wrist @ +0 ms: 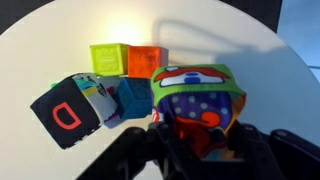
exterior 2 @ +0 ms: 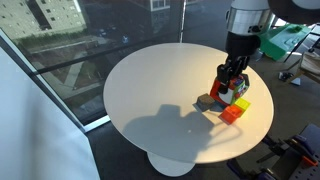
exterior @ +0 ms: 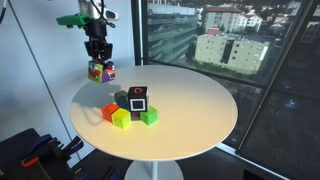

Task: Pick up the topmost stacked block and put it on the table

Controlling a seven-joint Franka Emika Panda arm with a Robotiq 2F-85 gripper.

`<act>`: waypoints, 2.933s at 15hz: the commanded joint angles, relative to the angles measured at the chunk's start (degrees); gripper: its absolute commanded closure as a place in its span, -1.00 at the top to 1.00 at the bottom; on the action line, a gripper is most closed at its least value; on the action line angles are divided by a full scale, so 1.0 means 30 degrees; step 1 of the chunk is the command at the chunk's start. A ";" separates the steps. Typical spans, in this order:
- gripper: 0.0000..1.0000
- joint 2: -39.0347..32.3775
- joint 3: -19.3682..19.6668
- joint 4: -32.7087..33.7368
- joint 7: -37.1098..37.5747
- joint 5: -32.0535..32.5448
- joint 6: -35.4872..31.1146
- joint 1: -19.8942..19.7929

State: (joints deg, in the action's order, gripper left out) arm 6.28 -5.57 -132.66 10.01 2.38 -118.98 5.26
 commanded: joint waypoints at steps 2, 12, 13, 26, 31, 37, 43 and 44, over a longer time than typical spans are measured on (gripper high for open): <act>-0.54 -0.0238 -0.0551 -0.0758 0.1298 -0.0549 -0.1666 0.0404; -0.04 -0.0698 -0.0805 -0.1723 0.2363 -0.0344 -0.4562 0.0580; -0.04 -0.0697 -0.0806 -0.1725 0.2383 -0.0344 -0.4567 0.0580; -0.54 -0.1826 -0.0950 -0.1966 0.3065 0.0374 -0.5954 0.0793; -0.54 -0.2516 -0.0956 -0.2346 0.3585 0.1304 -0.7639 0.1102; -0.54 -0.3198 -0.0756 -0.2785 0.5112 0.3526 -0.9122 0.1401; 0.47 -0.3660 -0.0606 -0.2765 0.5946 0.4653 -0.8900 0.1509; 0.61 -0.3644 -0.0598 -0.2776 0.5817 0.4547 -0.8855 0.1502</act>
State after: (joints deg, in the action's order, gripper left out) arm -4.83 -8.16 -140.77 25.89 14.57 -145.38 9.08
